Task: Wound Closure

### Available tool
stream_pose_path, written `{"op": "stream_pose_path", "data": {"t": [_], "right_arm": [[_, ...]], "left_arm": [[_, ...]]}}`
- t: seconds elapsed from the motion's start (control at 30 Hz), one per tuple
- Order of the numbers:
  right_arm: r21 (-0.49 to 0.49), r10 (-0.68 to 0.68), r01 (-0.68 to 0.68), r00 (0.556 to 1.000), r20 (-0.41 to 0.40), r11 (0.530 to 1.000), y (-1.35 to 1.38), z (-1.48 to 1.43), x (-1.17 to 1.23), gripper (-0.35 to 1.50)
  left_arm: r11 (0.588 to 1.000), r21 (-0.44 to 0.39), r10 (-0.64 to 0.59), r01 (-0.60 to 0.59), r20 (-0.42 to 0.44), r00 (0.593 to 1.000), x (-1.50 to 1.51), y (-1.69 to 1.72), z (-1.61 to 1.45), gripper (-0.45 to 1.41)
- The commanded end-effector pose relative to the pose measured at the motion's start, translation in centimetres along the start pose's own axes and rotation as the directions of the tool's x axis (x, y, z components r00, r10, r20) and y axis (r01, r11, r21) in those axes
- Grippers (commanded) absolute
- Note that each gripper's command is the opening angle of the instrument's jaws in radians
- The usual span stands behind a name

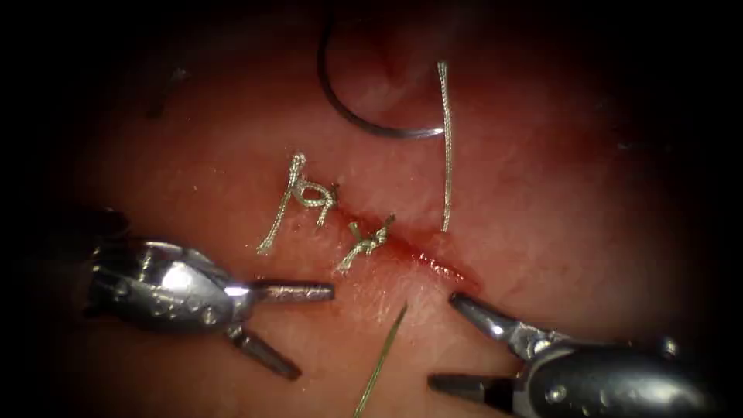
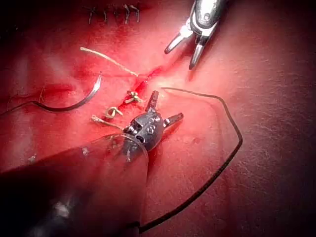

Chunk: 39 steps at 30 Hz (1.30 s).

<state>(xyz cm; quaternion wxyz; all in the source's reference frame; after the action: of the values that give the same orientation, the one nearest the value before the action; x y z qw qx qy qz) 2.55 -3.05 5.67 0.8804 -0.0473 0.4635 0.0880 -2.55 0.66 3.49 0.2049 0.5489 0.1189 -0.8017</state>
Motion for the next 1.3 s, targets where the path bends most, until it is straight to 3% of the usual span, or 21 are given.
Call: {"op": "stream_pose_path", "data": {"t": [0.03,0.47,1.0,1.3], "right_arm": [[0.002,0.0,0.0,1.0,-0.003,1.0,-0.03,0.07,0.0,1.28],[0.01,0.003,-0.003,1.0,-0.002,1.0,0.01,-0.01,0.02,1.21],[0.009,0.002,-0.002,1.0,-0.003,1.0,0.0,-0.01,0.01,1.19],[0.009,0.001,-0.001,1.0,-0.002,1.0,-0.01,0.0,0.0,1.19]], "left_arm": [[1.0,-0.006,0.013,-0.013,0.004,1.0,-0.04,0.04,0.13,0.69],[0.995,-0.027,0.098,-0.098,-0.005,0.995,0.23,0.08,0.51,0.67],[0.987,-0.071,0.14,-0.144,-0.056,0.989,0.41,0.26,0.73,0.61],[0.986,-0.086,0.14,-0.146,-0.079,0.987,0.53,0.39,0.68,0.51]]}}
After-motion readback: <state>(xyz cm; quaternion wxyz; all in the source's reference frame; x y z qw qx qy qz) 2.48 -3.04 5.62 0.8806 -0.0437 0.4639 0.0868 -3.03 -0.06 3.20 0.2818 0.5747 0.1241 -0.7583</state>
